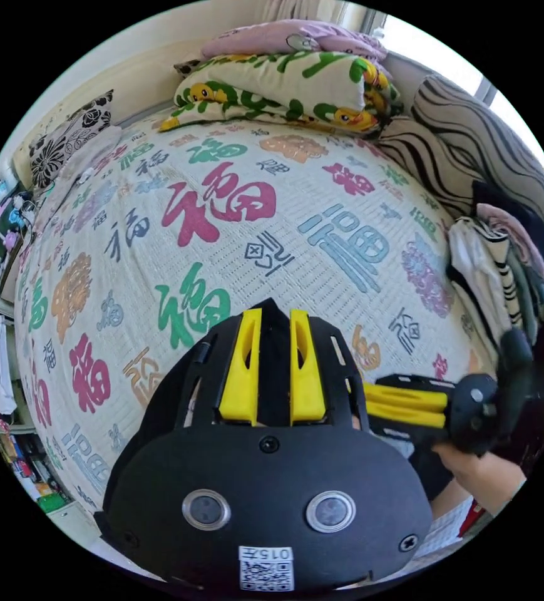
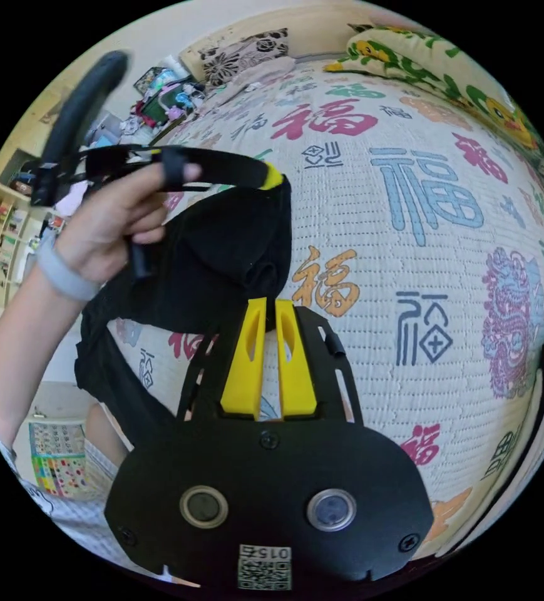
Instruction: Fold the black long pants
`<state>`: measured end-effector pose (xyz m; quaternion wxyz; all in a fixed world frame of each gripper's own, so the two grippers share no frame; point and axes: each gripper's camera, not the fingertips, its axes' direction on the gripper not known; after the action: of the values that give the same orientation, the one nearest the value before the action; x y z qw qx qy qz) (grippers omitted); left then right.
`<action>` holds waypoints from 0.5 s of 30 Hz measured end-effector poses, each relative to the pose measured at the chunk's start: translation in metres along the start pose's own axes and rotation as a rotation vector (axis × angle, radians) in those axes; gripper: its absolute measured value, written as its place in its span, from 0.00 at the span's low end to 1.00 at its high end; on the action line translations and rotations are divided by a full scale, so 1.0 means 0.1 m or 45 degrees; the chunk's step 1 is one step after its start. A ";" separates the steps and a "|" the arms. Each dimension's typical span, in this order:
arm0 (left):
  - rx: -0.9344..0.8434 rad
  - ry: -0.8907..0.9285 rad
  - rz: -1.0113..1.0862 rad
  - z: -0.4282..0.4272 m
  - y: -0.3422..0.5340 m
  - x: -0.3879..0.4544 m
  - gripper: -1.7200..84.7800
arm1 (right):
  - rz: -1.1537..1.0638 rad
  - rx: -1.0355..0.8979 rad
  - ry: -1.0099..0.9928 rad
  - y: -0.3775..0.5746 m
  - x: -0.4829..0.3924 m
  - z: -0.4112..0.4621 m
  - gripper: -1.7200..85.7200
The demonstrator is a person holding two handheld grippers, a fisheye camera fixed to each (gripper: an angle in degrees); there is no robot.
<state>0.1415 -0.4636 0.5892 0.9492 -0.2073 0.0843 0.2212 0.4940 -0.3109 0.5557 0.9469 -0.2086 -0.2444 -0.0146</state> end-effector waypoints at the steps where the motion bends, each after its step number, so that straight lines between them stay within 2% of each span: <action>1: -0.038 -0.041 0.000 0.14 -0.10 0.04 0.09 | -0.009 0.017 -0.029 0.02 0.03 -0.02 0.04; 5: 0.000 -0.060 -0.007 0.21 -0.28 0.08 0.05 | -0.008 0.116 -0.066 0.14 0.15 -0.18 0.02; 11: 0.100 0.175 0.003 -0.04 -0.59 0.16 0.02 | 0.096 0.242 -0.128 0.34 0.44 -0.52 0.01; 15: 0.146 0.251 0.133 -0.15 -0.98 0.65 0.02 | 0.189 0.351 -0.113 0.54 0.71 -0.90 0.01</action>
<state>0.2426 -0.5250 0.5942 0.9338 -0.1687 0.2004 0.2438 0.6050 -0.2930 0.4966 0.9533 -0.0946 -0.2695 0.0981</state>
